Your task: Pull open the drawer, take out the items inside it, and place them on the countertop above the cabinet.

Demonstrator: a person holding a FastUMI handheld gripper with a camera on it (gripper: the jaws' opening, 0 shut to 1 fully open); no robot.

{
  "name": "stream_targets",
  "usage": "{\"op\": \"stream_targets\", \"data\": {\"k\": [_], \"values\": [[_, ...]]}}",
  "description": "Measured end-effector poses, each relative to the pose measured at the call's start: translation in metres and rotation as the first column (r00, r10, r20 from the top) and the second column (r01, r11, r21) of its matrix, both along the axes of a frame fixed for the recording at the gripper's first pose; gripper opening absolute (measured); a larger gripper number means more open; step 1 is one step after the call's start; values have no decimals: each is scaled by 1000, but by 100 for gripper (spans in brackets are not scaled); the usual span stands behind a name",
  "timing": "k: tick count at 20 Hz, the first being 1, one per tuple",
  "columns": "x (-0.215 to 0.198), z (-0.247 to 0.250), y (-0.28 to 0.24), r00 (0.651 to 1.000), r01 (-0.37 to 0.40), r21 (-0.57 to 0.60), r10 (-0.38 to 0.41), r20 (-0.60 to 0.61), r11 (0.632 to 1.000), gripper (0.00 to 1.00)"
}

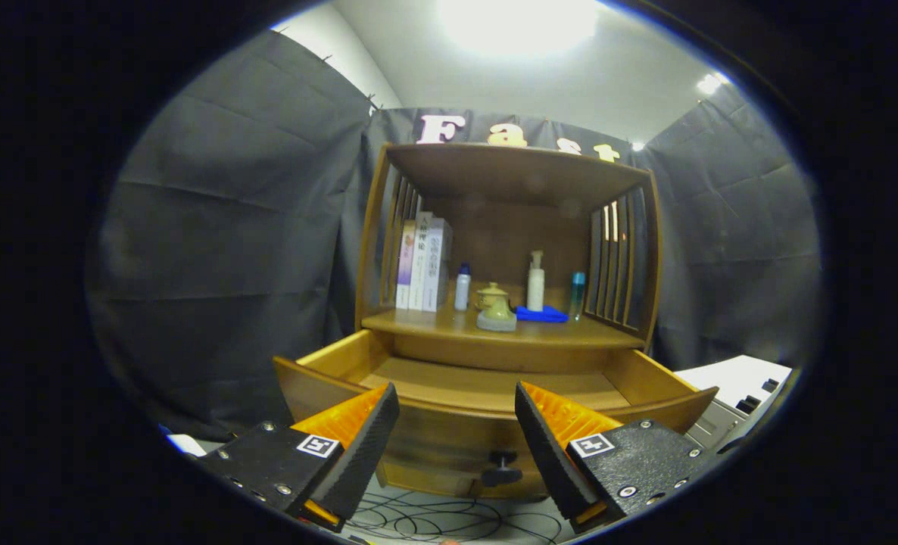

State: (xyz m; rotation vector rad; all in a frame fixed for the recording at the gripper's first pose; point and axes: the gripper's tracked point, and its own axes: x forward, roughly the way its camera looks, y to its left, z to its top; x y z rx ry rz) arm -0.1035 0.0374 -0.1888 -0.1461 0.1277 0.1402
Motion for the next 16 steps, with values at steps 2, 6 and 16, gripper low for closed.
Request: {"op": "stream_targets", "data": {"k": [2, 6, 16], "values": [[0, -16, -12, 999, 43, 15, -43, -26, 999, 95], [8, -52, -37, 986, 131, 54, -124, -113, 990, 95], [32, -87, -49, 968, 178, 141, -148, -200, 974, 94]]}}
